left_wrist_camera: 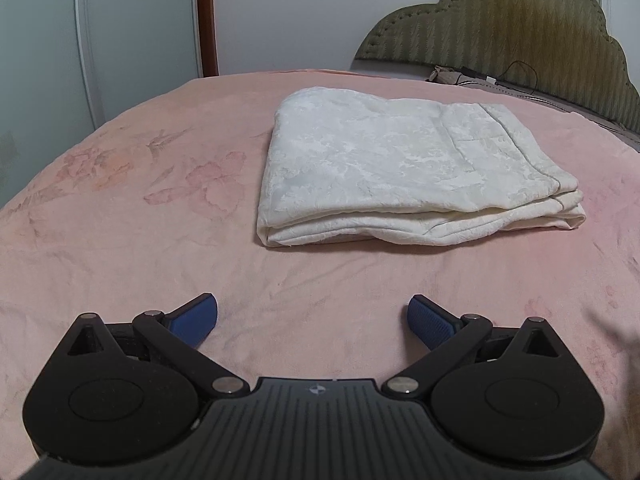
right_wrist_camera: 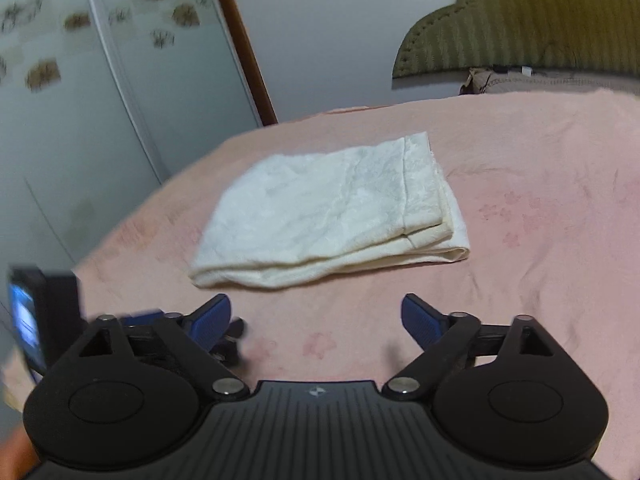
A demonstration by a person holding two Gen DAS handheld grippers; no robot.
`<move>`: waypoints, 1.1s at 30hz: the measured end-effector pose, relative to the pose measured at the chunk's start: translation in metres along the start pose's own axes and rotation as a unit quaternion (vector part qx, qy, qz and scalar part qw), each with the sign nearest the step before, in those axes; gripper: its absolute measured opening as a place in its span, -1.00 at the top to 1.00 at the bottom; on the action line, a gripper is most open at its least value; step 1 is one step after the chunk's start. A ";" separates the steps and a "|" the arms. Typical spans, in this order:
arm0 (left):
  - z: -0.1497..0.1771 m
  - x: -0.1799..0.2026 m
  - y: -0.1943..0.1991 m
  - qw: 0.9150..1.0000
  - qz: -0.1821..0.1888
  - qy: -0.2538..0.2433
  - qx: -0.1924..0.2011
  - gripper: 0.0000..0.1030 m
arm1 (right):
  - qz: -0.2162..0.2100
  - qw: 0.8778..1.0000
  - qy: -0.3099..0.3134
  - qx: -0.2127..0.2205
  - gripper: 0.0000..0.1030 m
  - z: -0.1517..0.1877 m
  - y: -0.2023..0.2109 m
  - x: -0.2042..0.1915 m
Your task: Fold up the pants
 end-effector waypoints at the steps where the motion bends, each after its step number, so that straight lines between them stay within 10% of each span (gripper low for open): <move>1: 0.000 0.000 0.000 1.000 0.000 0.000 0.000 -1.00 | -0.008 1.000 -0.014 0.005 -0.97 -0.002 0.003 -0.001; 16: 0.000 0.000 0.000 1.000 0.000 0.000 0.000 -1.00 | 0.164 0.982 0.089 -0.030 -0.98 0.016 -0.031 0.004; 33: 0.000 0.000 0.000 1.000 0.000 0.000 0.000 -1.00 | 0.177 0.978 0.093 -0.057 -1.00 0.050 -0.055 0.041</move>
Point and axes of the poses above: each gripper's, at about its wrist camera, not at the fingertips, and y roughly against the way its jaws point, x to its right, z to its underside, the point moved 7 cm from there along -y, roughly the way its jaws point, and after that the axes turned 7 degrees about y, right-handed, at the moved point
